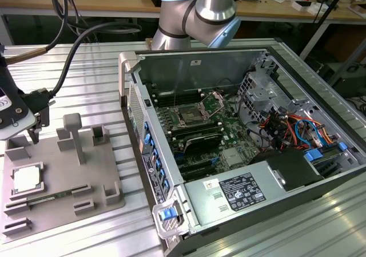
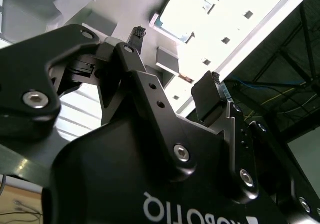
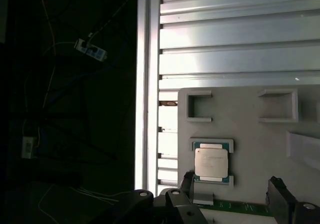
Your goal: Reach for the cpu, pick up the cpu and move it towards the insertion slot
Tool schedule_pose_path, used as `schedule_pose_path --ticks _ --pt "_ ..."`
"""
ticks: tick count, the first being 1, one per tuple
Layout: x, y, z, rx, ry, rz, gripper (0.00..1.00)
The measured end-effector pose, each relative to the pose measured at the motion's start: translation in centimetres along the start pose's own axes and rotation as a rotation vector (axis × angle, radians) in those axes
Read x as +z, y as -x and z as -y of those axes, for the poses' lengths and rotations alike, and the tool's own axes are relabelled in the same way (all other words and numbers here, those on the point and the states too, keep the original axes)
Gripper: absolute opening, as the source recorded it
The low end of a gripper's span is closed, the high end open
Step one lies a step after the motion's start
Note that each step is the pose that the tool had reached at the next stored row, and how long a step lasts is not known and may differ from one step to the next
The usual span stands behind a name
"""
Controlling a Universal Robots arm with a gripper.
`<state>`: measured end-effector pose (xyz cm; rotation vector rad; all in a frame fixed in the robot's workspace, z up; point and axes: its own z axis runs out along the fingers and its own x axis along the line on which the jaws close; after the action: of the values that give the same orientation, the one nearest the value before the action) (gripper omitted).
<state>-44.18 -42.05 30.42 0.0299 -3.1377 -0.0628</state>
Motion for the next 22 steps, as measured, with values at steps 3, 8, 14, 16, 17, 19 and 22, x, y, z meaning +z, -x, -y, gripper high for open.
schedule_pose_path --ticks 3,8,14,16,17,19,22 --pt "0.37 0.00 0.02 0.000 0.0001 0.0001 0.66" --pt "0.63 -0.01 0.04 0.000 -0.0001 -0.0002 0.66" --pt "0.98 -0.01 0.06 0.000 0.0008 0.0001 0.66" --pt "1.09 -0.01 0.06 0.000 0.0009 0.0001 0.66" --pt "1.16 -0.01 0.07 0.000 0.0009 0.0001 0.66" --pt "1.28 -0.01 0.07 0.000 0.0009 0.0000 0.66" --pt "1.47 -0.01 0.08 0.000 0.0010 0.0000 0.66"
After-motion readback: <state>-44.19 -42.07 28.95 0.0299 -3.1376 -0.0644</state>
